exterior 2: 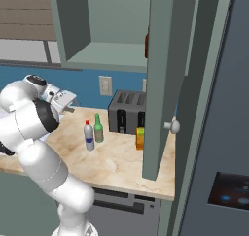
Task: Sort all alcoholic drinks to one cabinet, and non-alcoholic drinks to the other.
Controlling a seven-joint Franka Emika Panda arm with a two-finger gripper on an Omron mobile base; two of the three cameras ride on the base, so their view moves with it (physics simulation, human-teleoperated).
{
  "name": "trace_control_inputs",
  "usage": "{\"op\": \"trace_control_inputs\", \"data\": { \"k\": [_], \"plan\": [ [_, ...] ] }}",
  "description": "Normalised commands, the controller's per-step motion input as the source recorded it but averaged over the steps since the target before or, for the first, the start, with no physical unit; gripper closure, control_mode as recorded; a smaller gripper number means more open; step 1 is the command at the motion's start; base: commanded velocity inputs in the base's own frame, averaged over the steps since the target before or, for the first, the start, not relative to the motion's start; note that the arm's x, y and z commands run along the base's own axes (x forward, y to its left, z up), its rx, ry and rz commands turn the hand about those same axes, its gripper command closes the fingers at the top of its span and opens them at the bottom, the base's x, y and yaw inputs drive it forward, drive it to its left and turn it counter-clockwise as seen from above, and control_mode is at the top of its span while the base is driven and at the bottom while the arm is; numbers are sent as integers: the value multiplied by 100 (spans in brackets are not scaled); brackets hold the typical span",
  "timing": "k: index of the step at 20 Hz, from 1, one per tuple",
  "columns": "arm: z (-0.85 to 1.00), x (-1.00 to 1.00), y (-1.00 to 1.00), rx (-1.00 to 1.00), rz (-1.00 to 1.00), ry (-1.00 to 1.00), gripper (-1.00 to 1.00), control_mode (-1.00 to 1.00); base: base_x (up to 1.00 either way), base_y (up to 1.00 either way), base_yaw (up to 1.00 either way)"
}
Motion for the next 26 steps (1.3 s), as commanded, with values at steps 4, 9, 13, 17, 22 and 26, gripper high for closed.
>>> {"op": "trace_control_inputs", "data": {
  "k": [4, 9, 13, 17, 22, 26],
  "plan": [
    [-3, 8, -7, 2, 0, 7, -100, -100, 0, 0, 0],
    [0, 1, -6, 4, 1, 10, -100, -100, 0, 0, 0],
    [0, 0, -7, 5, 3, 8, -100, -100, 0, 0, 0],
    [-4, 0, -12, 4, 4, 4, -100, -100, 0, 0, 0],
    [-16, 0, -21, 2, 6, 0, -100, -100, 0, 0, 0],
    [-19, 0, -25, 2, 8, 0, -100, -100, 0, 0, 0]
  ]
}}
